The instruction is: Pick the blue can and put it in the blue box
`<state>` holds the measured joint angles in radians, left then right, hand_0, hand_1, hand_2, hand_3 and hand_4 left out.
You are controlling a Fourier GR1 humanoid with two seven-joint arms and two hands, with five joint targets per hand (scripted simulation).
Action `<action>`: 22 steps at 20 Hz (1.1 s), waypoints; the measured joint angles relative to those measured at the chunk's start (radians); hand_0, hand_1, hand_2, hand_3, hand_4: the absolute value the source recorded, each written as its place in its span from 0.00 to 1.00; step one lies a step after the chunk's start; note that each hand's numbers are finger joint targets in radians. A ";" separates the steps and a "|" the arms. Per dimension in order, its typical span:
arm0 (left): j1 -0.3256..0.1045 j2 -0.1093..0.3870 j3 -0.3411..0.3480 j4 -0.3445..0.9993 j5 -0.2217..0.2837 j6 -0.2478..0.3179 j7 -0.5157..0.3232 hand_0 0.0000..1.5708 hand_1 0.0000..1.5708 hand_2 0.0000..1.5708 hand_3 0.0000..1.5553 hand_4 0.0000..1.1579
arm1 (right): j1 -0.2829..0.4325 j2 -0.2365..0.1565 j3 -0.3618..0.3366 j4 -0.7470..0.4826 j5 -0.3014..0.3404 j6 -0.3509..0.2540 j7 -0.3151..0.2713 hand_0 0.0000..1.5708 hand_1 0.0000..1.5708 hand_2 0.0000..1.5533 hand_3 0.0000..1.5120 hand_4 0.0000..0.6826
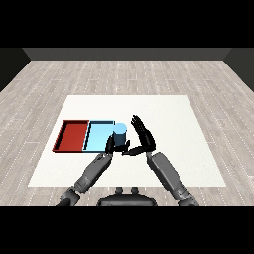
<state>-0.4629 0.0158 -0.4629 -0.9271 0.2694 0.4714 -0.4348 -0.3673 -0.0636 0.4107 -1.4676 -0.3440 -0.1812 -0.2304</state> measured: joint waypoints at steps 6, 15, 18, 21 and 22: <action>-0.008 0.012 0.042 0.023 -0.035 -0.020 0.004 1.00 1.00 1.00 0.96 0.97 | 0.111 -0.039 -0.058 -0.174 0.009 -0.008 0.024 0.00 0.00 0.00 0.00 0.00; -0.028 0.094 0.119 0.045 -0.078 -0.022 0.080 1.00 1.00 1.00 0.96 0.98 | 0.273 -0.132 -0.233 -0.321 -0.071 0.051 -0.004 0.00 0.00 0.00 0.00 0.00; -0.039 0.148 0.177 0.095 -0.063 -0.043 0.104 1.00 1.00 1.00 0.96 0.96 | 0.301 -0.142 -0.265 -0.312 -0.075 0.064 -0.024 0.00 0.00 0.00 0.00 0.00; -0.071 0.207 0.228 0.167 -0.052 -0.065 0.154 1.00 1.00 1.00 0.97 0.94 | 0.334 -0.155 -0.287 -0.328 -0.079 0.071 -0.023 0.00 0.00 0.00 0.00 0.00; -0.080 0.227 0.246 0.197 -0.046 -0.081 0.165 1.00 1.00 1.00 0.97 0.94 | 0.344 -0.153 -0.287 -0.336 -0.076 0.070 -0.025 0.00 0.00 0.00 0.00 0.00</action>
<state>-0.5431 0.2430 -0.2173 -0.7297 0.2230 0.3907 -0.2702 -0.0231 -0.2169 0.1233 -1.8037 -0.4203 -0.1111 -0.2552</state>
